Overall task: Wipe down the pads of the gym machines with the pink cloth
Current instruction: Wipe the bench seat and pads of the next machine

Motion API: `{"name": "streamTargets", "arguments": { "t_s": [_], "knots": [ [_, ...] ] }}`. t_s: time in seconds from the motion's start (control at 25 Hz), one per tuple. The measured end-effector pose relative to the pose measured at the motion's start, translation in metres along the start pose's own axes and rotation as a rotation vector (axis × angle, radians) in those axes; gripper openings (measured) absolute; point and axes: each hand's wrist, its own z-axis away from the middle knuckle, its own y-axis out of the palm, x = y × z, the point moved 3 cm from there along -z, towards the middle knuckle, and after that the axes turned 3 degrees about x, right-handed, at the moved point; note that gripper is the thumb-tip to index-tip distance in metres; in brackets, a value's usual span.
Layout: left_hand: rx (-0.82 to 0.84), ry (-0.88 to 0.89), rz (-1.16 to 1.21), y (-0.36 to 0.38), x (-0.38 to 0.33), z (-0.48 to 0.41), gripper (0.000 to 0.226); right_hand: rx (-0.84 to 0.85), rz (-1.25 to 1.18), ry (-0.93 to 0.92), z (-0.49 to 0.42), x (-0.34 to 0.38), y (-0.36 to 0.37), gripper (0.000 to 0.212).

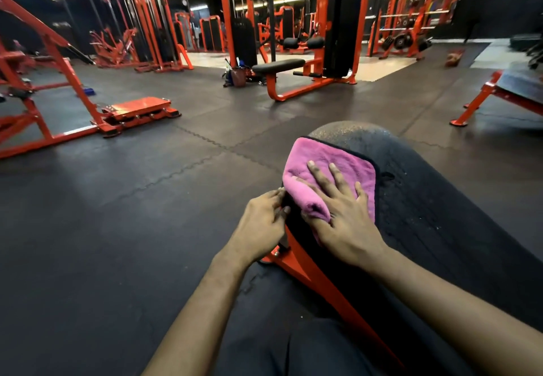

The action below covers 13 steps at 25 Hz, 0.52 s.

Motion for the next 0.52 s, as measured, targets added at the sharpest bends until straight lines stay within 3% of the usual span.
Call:
{"name": "streamTargets", "arguments": {
  "t_s": [0.2,0.44,0.52],
  "knots": [
    [-0.084,0.023,0.05,0.008,0.006,0.006,0.039,0.036,0.069,0.067,-0.026,0.003,0.002,0.076],
    [-0.083,-0.078,0.036,0.006,0.025,0.002,0.041,-0.022,-0.068,0.291,-0.111,-0.026,-0.012,0.055],
    [-0.071,-0.085,0.055,0.007,0.022,0.007,0.044,-0.038,-0.059,0.246,-0.104,-0.024,-0.012,0.058]
  ]
}}
